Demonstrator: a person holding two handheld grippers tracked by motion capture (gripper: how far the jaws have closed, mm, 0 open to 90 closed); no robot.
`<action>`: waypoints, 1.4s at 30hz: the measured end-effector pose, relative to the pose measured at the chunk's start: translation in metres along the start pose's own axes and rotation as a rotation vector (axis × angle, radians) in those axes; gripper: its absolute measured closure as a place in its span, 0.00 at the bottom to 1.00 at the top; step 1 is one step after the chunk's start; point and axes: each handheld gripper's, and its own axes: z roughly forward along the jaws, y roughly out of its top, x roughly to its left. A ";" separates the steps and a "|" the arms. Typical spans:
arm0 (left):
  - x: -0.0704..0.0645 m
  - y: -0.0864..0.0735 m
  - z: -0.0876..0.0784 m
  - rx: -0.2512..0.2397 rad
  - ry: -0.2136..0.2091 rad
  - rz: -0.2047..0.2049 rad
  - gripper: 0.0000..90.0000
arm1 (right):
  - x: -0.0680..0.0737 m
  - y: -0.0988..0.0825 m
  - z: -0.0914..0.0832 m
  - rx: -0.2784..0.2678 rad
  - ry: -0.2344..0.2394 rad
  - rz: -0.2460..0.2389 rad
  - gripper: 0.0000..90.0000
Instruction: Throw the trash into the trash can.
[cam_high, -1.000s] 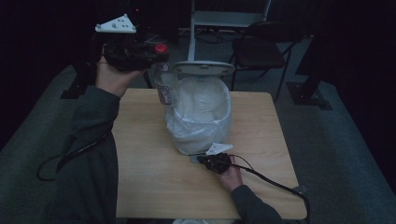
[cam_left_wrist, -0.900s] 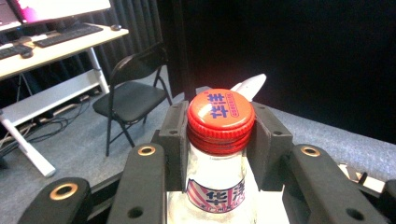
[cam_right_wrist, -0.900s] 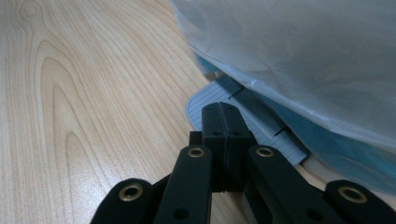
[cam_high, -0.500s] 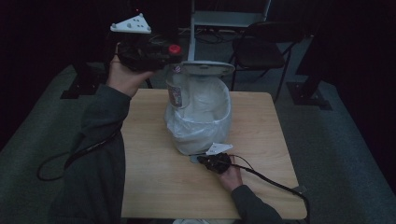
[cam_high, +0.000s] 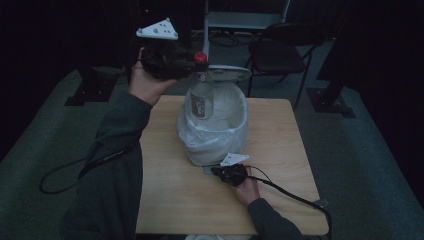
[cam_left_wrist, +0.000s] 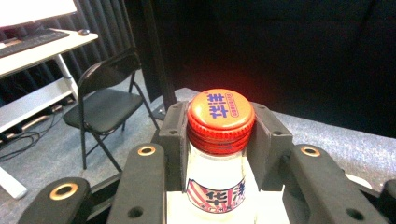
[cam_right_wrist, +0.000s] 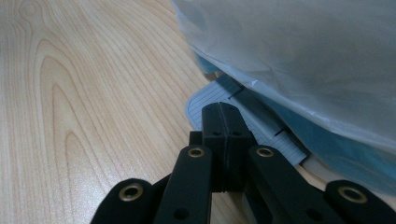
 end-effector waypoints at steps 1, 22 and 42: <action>0.000 0.000 0.001 0.000 -0.002 0.002 0.70 | 0.000 0.000 0.000 0.000 -0.001 0.000 1.00; -0.010 0.002 0.021 0.007 -0.031 0.021 0.70 | 0.000 0.000 0.000 0.000 -0.001 -0.001 1.00; -0.015 -0.007 0.028 0.020 -0.045 0.032 0.70 | 0.000 0.000 0.000 0.000 -0.003 -0.004 1.00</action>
